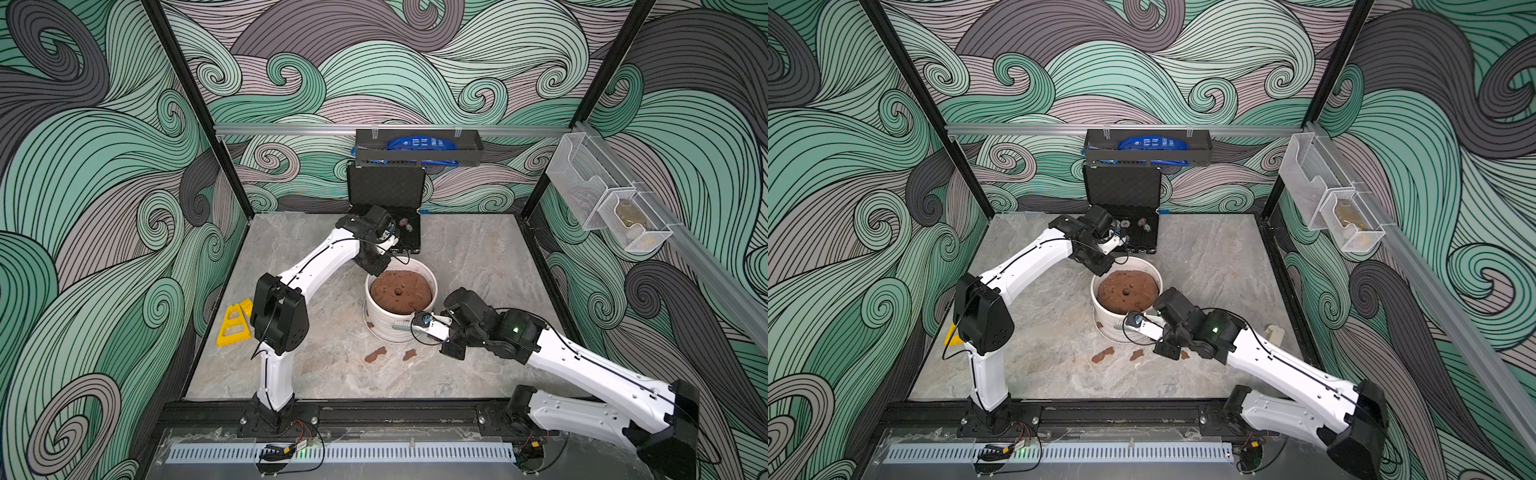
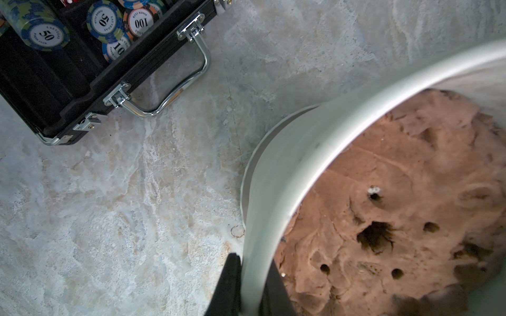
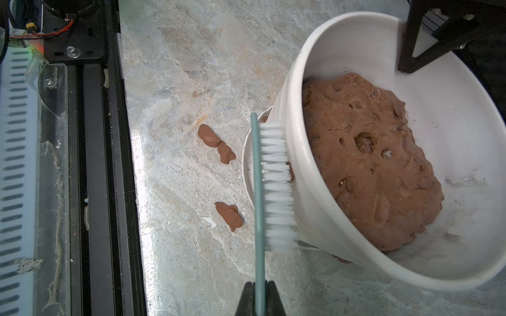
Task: Scrub the dried mud off the ceramic pot
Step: Brush off the soil from the pot.
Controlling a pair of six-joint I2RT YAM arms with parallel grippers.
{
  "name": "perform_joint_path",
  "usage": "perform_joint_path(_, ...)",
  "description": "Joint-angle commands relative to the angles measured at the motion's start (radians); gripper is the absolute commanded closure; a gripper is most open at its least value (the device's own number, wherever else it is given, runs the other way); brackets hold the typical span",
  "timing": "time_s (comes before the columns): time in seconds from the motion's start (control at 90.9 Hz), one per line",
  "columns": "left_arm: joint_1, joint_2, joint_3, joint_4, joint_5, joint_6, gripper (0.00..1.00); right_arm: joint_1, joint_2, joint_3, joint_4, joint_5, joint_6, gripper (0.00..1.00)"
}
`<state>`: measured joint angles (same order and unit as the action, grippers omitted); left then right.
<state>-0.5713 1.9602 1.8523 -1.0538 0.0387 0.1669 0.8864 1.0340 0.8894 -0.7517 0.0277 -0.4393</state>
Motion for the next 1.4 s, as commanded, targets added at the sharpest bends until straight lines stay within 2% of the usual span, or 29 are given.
perform_joint_path(0.0,0.004,0.027,0.031,-0.008,0.061,0.054,0.85,-0.016,0.001,0.011,0.007,0.026,0.010,1.00)
perform_joint_path(0.198,0.003,0.023,0.030,-0.012,0.071,0.049,0.85,-0.010,0.015,-0.033,-0.041,0.095,0.004,1.00)
perform_joint_path(0.561,0.003,0.005,0.042,-0.021,0.088,0.026,0.81,0.055,0.016,-0.027,-0.095,-0.023,-0.009,1.00)
perform_joint_path(0.737,0.004,-0.006,0.059,-0.028,0.088,0.000,0.75,0.057,-0.009,-0.008,-0.044,-0.037,0.002,1.00)
perform_joint_path(0.958,0.004,-0.047,0.085,-0.036,0.077,-0.043,0.63,0.054,-0.004,-0.012,-0.020,-0.026,0.008,1.00)
perform_joint_path(1.046,0.004,-0.069,0.095,-0.043,0.052,-0.114,0.55,0.049,-0.014,-0.006,-0.009,-0.022,0.010,1.00)
perform_joint_path(1.167,0.002,-0.107,0.105,-0.076,-0.006,-0.270,0.46,0.042,-0.015,-0.002,-0.003,-0.023,0.010,1.00)
perform_joint_path(1.244,-0.006,-0.131,0.102,-0.105,-0.048,-0.426,0.42,0.038,-0.016,0.001,0.001,-0.024,0.008,1.00)
perform_joint_path(1.387,-0.073,-0.192,0.055,-0.172,-0.219,-0.691,0.40,0.034,-0.028,0.012,0.008,-0.036,0.008,1.00)
